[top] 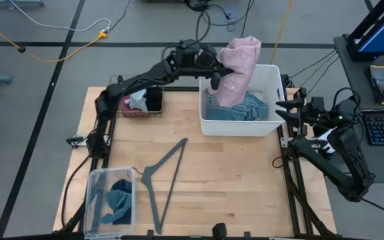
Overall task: Pick & Place Cloths
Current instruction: Put the pink shirt into the white bin, then adjust the black undergarment in the gold wire basket
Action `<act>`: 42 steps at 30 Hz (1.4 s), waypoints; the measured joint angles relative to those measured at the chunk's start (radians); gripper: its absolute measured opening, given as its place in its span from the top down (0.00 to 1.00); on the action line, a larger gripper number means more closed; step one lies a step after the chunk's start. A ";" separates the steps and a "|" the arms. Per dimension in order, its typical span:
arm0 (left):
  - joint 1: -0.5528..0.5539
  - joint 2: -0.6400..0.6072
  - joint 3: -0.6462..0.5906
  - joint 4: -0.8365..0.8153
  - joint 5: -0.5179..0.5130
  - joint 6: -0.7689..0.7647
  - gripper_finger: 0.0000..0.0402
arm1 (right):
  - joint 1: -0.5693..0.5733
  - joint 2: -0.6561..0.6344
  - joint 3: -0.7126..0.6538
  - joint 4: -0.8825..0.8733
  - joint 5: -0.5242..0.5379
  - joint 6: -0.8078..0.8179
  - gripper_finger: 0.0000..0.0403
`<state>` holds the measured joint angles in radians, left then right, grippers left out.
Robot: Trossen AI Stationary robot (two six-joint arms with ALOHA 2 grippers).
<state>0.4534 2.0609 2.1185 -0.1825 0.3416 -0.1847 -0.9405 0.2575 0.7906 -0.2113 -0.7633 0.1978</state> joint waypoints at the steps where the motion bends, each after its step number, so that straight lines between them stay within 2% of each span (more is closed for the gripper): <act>1: 0.000 0.009 0.000 0.000 0.000 0.003 0.96 | 0.000 0.000 0.000 0.008 0.001 0.000 0.65; 24: -0.027 0.196 0.000 -0.115 0.026 -0.094 0.94 | 0.000 -0.001 0.000 0.013 0.003 0.000 0.65; 30: -0.049 0.197 0.000 -0.139 -0.034 -0.100 0.78 | 0.000 -0.001 0.000 0.013 0.002 0.000 0.65; 37: -0.062 0.197 0.000 -0.133 -0.029 -0.134 0.56 | 0.000 -0.001 0.000 0.013 0.001 0.000 0.65; 42: -0.063 0.179 0.000 -0.137 -0.021 -0.135 0.45 | 0.000 -0.001 0.000 0.014 0.001 0.000 0.65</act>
<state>0.3904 2.2397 2.1189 -0.3195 0.3202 -0.3195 -0.9405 0.2569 0.7906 -0.1972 -0.7622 0.1974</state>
